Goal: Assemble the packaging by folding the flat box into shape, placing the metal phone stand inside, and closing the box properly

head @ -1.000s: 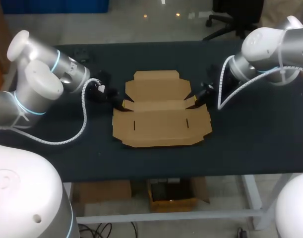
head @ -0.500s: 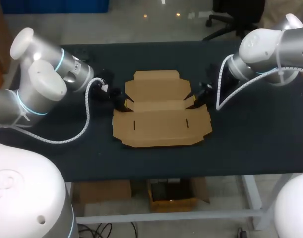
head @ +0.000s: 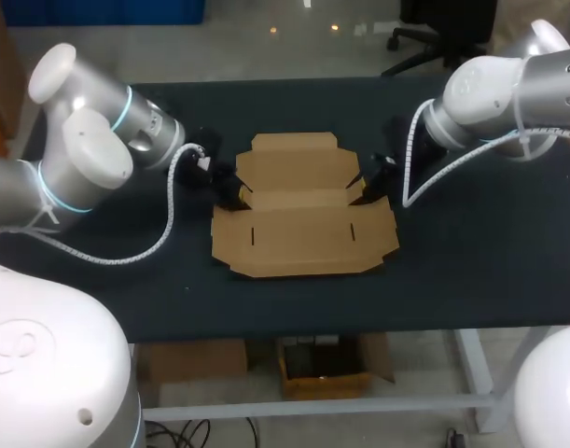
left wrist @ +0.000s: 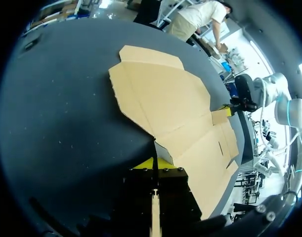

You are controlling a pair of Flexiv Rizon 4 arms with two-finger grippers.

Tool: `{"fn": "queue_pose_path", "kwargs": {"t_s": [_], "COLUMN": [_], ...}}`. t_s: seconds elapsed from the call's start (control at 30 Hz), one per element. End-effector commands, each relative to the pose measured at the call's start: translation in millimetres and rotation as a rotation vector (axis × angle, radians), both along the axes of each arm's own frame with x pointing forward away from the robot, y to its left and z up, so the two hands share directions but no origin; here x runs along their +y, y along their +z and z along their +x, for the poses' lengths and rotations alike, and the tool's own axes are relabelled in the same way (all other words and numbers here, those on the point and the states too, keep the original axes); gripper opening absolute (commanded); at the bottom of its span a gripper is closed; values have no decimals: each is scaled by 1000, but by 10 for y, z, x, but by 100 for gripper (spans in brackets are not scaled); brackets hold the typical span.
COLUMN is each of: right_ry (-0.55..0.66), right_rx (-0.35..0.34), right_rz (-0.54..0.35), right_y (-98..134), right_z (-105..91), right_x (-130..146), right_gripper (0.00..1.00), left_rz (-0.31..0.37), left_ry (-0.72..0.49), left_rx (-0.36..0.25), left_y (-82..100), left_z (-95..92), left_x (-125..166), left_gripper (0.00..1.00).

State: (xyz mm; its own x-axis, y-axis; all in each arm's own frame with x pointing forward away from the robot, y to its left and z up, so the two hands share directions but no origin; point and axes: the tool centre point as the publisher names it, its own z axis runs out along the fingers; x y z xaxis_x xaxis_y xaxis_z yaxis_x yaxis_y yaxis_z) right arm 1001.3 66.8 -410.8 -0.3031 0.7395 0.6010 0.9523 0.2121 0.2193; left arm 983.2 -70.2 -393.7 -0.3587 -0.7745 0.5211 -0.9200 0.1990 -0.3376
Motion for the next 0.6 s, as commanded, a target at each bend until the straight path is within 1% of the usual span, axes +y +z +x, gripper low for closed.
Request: {"fn": "queue_pose_path", "kwargs": {"t_s": [0.03, 0.3, 0.5, 0.6], "right_ry": [-10, -18, -19, -27], "right_rx": [-5, -3, 6, 10], "right_rz": [-22, -39, -50, -67], "right_y": [39, 50, 48, 56], "right_z": [-37, -55, -65, -67], "right_x": [35, 47, 70, 89], "right_gripper": [0, 0, 0, 0], "left_rz": [14, 47, 59, 86], "left_ry": [0, 16, 31, 53], "left_rx": [1, -6, -6, -7], "left_y": [38, 38, 30, 42], "left_z": [-6, -30, -77, -110], "left_x": [-30, -65, -79, -102], "left_gripper": [0, 0, 0, 0]}}
